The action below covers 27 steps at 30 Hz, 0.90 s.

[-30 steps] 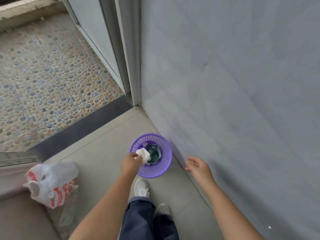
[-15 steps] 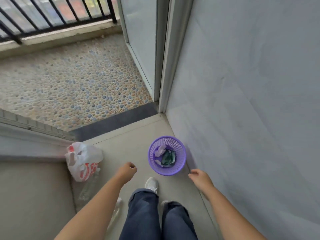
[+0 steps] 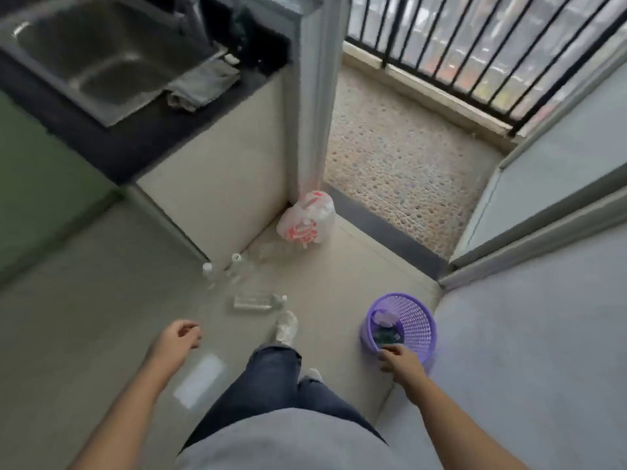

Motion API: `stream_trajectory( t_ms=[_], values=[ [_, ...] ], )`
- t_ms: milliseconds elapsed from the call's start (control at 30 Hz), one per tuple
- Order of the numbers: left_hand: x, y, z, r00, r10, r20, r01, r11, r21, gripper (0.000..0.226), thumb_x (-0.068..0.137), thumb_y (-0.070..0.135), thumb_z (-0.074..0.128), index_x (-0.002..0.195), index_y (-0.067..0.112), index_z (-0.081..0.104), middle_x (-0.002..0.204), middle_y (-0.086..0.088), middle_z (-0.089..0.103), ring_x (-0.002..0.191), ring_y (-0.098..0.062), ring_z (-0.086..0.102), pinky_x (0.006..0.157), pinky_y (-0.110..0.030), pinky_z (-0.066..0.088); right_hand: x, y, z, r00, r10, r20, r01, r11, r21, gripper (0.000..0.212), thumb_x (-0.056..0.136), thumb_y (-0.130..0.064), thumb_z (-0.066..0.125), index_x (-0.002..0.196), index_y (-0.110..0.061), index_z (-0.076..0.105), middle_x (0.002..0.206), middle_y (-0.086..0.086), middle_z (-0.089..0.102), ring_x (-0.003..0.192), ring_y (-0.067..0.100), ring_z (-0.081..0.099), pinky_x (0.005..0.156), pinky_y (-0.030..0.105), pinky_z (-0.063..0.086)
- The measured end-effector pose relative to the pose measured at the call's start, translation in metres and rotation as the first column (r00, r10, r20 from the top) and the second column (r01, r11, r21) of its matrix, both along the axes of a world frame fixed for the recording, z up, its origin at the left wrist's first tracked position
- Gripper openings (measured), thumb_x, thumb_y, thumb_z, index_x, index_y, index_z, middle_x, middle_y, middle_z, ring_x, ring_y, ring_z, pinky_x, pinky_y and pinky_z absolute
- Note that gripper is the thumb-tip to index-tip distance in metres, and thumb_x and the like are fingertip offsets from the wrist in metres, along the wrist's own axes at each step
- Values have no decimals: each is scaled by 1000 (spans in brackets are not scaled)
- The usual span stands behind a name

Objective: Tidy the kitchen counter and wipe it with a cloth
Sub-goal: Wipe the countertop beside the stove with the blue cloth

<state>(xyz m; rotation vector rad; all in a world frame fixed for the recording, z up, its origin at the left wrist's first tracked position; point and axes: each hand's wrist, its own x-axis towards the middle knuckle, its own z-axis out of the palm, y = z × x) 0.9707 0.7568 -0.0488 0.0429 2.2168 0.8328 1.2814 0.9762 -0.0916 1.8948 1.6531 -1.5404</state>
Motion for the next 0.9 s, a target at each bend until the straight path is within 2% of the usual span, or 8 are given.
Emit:
stream_trajectory(
  t_ms=[100,200,267,400,533,667,767,900],
  values=[
    [20,-129,-6,935,356,13,-354,932,-75,23,92,6,46,111,-3,55,105,-24,63,90,-31,59,77,-32,36,-56,-16,-1,926,374,47,-376,926,25,29,84,-9,55,110,2,61,89,10,61,76,21,55,71,25,43],
    [52,-231,-13,779,626,35,-617,776,-132,24,93,6,44,107,-8,57,99,-24,64,80,-33,59,67,-30,38,-129,-44,1,771,631,81,-636,771,44,32,85,-12,57,114,1,59,84,8,59,80,20,53,74,26,40],
    [68,-281,-19,645,761,65,-751,648,-132,22,92,2,44,101,-12,58,88,-24,64,66,-24,60,56,-26,39,-183,-77,8,669,738,90,-743,665,73,31,85,-15,58,114,-2,60,81,7,62,82,22,56,73,27,42],
    [70,-353,-29,406,904,137,-907,417,-64,23,91,0,44,104,-14,56,92,-23,62,83,-32,60,78,-31,39,-283,-175,19,505,860,74,-861,497,104,28,86,-12,57,112,-2,61,98,17,65,89,32,62,78,32,43],
    [41,-427,-20,433,889,153,-901,431,45,13,91,11,47,84,10,58,91,-16,64,86,-30,62,70,-31,40,-370,-306,9,286,957,38,-955,282,91,29,86,-13,57,113,-2,60,100,16,63,87,24,56,80,33,43],
    [12,-510,1,504,858,96,-863,503,36,14,90,15,47,84,19,59,90,-10,64,87,-27,60,70,-28,40,-449,-442,15,66,997,-25,-989,69,128,31,87,-17,57,114,-3,59,99,9,59,95,26,57,94,42,44],
    [-6,-562,16,441,894,76,-898,438,50,18,90,12,48,82,25,57,91,-9,64,89,-27,61,70,-27,41,-495,-525,34,-15,995,-100,-991,-1,133,28,90,-20,53,117,-12,57,104,6,58,102,26,58,87,34,43],
    [-36,-619,21,331,939,92,-943,324,81,16,91,11,48,102,11,59,97,-10,63,90,-25,62,68,-25,42,-553,-586,44,-51,991,-123,-984,-29,175,30,91,-22,52,118,-10,57,110,7,59,103,24,57,85,31,43]
  ],
)
